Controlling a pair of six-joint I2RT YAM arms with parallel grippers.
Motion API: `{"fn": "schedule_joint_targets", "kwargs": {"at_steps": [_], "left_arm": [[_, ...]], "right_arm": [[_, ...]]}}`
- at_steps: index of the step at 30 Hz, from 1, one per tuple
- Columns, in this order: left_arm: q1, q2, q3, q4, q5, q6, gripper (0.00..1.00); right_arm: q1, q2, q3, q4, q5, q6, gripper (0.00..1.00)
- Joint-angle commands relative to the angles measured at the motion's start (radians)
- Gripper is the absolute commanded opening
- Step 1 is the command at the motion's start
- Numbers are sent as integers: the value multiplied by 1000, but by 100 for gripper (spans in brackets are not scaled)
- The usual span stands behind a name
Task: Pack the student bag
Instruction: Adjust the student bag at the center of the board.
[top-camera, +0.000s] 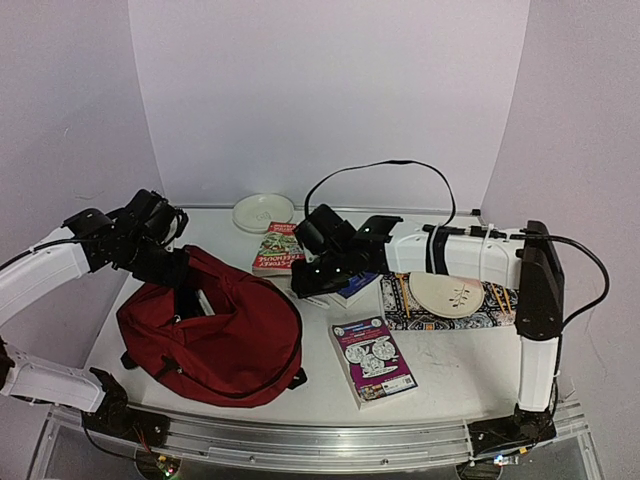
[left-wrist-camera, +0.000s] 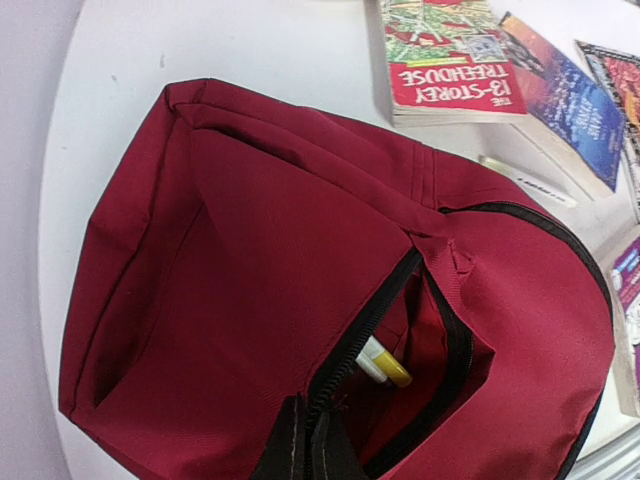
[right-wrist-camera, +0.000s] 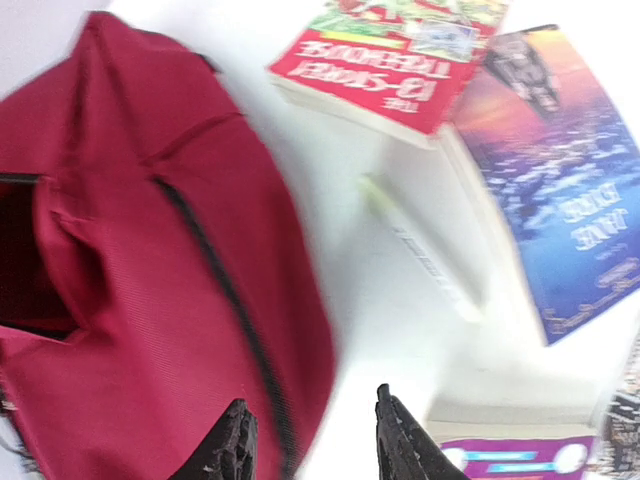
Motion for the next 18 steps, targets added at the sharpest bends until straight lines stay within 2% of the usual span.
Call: {"fn": "schedule_joint_targets", "kwargs": {"at_steps": [1,11,18], "left_arm": [[2,-4,78,-20,-104,32,0],[3,20,86,-27,-99,29,0],[2,33,92,-23,-90,31,0]], "right_arm": [[-2,53,36,-95,123,-89,42],[-32,192,101,-101,166,-211,46],[-61,278,163,-101,166,-235,49]]}}
